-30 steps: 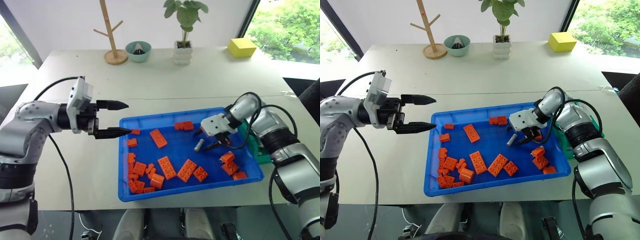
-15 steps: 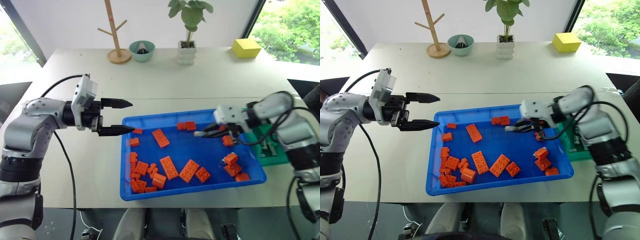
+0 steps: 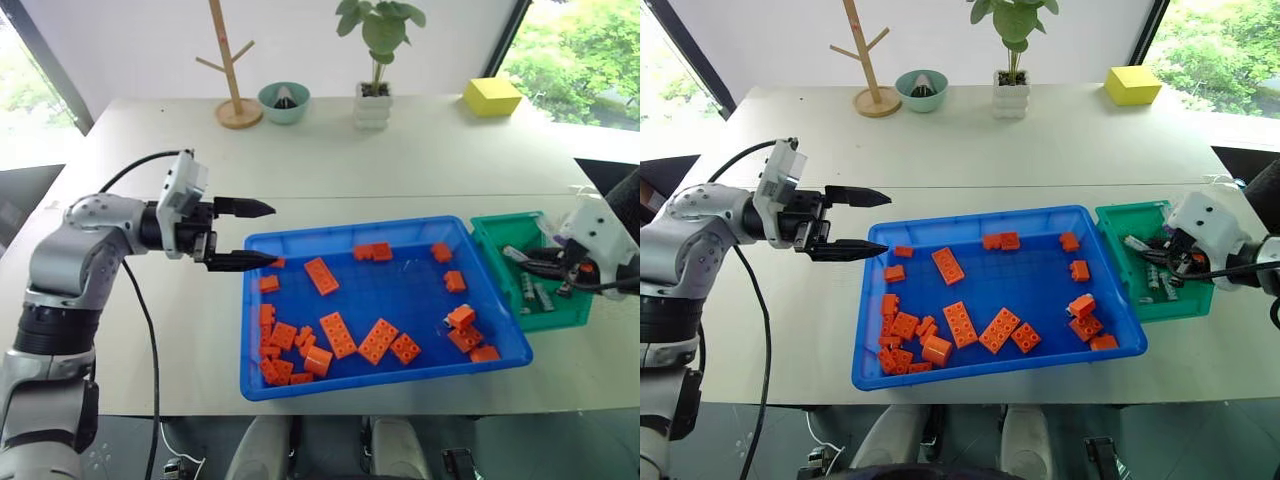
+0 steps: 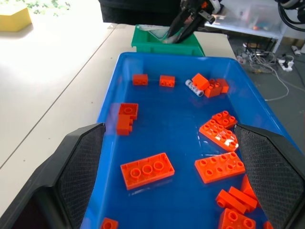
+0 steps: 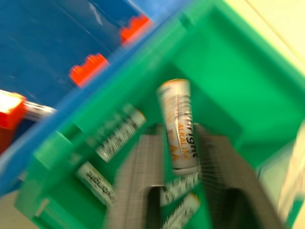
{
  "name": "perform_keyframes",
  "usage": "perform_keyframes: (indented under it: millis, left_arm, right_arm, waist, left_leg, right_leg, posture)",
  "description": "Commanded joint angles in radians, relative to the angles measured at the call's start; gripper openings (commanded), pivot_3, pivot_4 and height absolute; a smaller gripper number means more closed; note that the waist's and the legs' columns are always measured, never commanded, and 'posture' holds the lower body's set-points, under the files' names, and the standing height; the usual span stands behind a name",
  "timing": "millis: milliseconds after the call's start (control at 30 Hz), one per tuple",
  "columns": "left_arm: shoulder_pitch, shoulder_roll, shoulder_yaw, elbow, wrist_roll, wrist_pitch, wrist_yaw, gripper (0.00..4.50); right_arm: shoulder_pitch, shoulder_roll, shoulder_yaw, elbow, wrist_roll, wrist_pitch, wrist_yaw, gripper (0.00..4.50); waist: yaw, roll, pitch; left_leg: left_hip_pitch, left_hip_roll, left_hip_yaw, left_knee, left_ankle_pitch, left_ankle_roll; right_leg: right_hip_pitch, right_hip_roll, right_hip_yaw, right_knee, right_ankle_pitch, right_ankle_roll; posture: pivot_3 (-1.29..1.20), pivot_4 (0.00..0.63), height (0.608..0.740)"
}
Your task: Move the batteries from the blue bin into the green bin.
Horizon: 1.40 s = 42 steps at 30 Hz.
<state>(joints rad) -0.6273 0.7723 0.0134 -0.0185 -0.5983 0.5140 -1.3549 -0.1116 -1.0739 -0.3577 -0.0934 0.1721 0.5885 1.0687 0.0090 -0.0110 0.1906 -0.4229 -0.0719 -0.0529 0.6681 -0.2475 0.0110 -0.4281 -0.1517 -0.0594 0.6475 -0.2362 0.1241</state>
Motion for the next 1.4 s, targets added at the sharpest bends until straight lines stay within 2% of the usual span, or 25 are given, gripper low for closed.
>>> perform_keyframes:
  millis: [33, 67, 300, 400, 500, 600, 1000, 1400]
  left_arm:
    - [-0.022, -0.002, 0.007, 0.002, 0.003, -0.018, -0.011, 4.50]
    - [-0.022, -0.003, 0.006, 0.003, 0.003, -0.018, -0.012, 4.50]
    - [0.000, -0.004, 0.013, -0.010, 0.000, -0.017, -0.011, 4.50]
    - [0.008, -0.004, 0.017, -0.018, -0.003, -0.013, -0.005, 4.50]
    - [0.011, -0.007, 0.016, -0.026, -0.005, -0.008, 0.003, 4.50]
    - [0.012, -0.008, 0.015, -0.028, -0.005, -0.007, 0.008, 4.50]
    - [0.020, -0.007, 0.021, -0.038, -0.009, -0.003, 0.019, 4.50]
    - [0.000, -0.020, 0.015, -0.021, -0.004, -0.008, 0.024, 4.50]
  right_arm:
    - [0.014, 0.003, -0.058, -0.064, 0.003, 0.021, -0.069, 3.11]
    - [0.017, 0.002, -0.067, -0.079, 0.009, 0.042, -0.081, 3.60]
    - [-0.042, 0.026, -0.172, -0.306, 0.202, 0.371, -0.140, 3.60]
    - [-0.100, 0.095, -0.178, -0.461, 0.338, 0.580, -0.202, 3.60]
    - [-0.087, 0.192, -0.170, -0.563, 0.420, 0.702, -0.261, 3.60]
    - [0.011, 0.222, -0.135, -0.626, 0.430, 0.718, -0.296, 3.60]
    - [0.164, 0.329, -0.122, -0.714, 0.465, 0.799, -0.453, 3.60]
    - [0.297, 0.259, -0.040, -0.721, 0.407, 0.648, -0.494, 3.60]
  waist:
    - [0.001, 0.000, 0.000]
    - [0.001, 0.000, 0.000]
    - [0.003, 0.000, 0.000]
    - [0.001, 0.000, 0.000]
    - [0.005, -0.001, 0.000]
    - [0.016, -0.001, 0.000]
    - [0.021, -0.001, -0.001]
    - [0.028, -0.004, -0.002]
  left_leg:
    - [0.000, 0.000, 0.000, 0.000, 0.000, 0.000]
    - [0.000, 0.000, 0.000, 0.000, 0.000, 0.000]
    - [0.000, 0.000, -0.001, 0.000, 0.000, 0.000]
    - [0.000, 0.001, -0.001, 0.000, 0.000, 0.000]
    - [0.000, 0.001, -0.002, 0.000, 0.000, 0.001]
    - [-0.001, 0.000, -0.003, 0.000, -0.001, 0.001]
    - [-0.001, 0.000, -0.002, 0.001, -0.001, 0.002]
    - [-0.001, 0.000, -0.002, 0.001, -0.001, 0.002]
  right_leg:
    - [0.000, 0.000, 0.000, 0.000, 0.000, 0.000]
    - [0.000, 0.000, 0.000, 0.000, 0.000, 0.000]
    - [0.000, 0.000, 0.000, 0.000, 0.000, 0.000]
    - [0.000, 0.000, 0.000, 0.000, 0.000, 0.000]
    - [0.001, 0.000, 0.000, -0.001, 0.000, 0.000]
    - [0.001, 0.000, -0.001, -0.002, 0.000, 0.000]
    - [0.002, 0.001, -0.001, -0.002, 0.000, 0.000]
    - [0.002, 0.001, -0.001, -0.002, 0.000, 0.000]
  posture:
    - [0.00, 0.150, 0.702]
    - [0.00, 0.150, 0.702]
    - [0.00, 0.150, 0.702]
    - [0.00, 0.150, 0.702]
    - [0.00, 0.150, 0.702]
    - [0.00, 0.150, 0.702]
    - [0.00, 0.150, 0.702]
    - [0.00, 0.150, 0.702]
